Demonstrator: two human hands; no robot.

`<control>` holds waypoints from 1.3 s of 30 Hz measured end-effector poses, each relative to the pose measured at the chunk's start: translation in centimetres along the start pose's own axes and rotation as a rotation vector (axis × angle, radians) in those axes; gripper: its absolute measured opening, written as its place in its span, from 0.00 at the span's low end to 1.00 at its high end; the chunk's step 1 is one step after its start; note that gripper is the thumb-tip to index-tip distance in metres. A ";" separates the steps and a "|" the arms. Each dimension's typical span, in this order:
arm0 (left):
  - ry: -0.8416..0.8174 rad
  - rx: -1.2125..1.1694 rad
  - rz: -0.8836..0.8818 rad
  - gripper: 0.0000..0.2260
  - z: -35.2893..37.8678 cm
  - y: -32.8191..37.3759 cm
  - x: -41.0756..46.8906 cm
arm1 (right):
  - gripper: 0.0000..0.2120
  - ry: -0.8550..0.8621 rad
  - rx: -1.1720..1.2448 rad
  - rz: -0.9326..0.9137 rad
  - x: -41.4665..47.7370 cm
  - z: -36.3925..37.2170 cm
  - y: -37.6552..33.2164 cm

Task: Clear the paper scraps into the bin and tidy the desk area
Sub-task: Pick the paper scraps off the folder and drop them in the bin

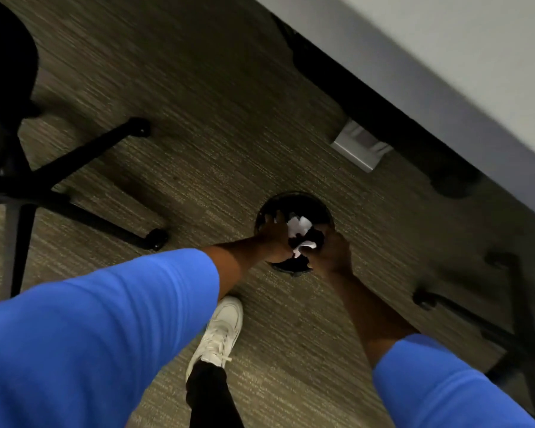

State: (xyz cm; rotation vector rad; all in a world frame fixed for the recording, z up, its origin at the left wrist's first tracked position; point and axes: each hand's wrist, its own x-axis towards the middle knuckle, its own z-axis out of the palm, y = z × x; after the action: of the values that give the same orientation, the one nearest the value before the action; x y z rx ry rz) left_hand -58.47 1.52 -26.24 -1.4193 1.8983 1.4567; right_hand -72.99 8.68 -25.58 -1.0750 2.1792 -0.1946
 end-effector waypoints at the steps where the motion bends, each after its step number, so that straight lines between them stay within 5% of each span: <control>1: -0.017 -0.013 0.008 0.51 -0.2 -0.2 0.0 | 0.31 -0.016 -0.003 0.007 0.0 0.0 0.0; 6: -0.066 0.022 0.056 0.57 -1.2 -1.1 -1.4 | 0.33 -0.061 -0.040 -0.002 -0.7 -0.7 -0.5; 13: -0.035 0.030 0.131 0.22 -2.2 -2.6 -5.3 | 0.29 -0.062 -0.048 -0.056 -3.7 -1.5 -3.6; 24: 0.073 0.100 -0.080 0.19 -9.7 -6.7 -15.1 | 0.20 -0.042 0.082 -0.252 -8.7 -2.0 -15.8; 34: 0.352 -0.173 -0.195 0.10 -19.2 -14.3 -26.9 | 0.28 -0.277 -0.001 -0.364 -13.0 -1.5 -31.4; 39: 0.689 -0.182 -0.217 0.06 -22.7 -19.0 -33.0 | 0.29 -0.285 -0.100 -0.566 -16.0 0.1 -39.0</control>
State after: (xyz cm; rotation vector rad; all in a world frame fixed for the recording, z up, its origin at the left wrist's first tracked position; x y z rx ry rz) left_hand -21.67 -1.48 -1.78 -2.3621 1.9023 1.1405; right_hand -41.15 -4.56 -1.35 -1.6505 1.6076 -0.1712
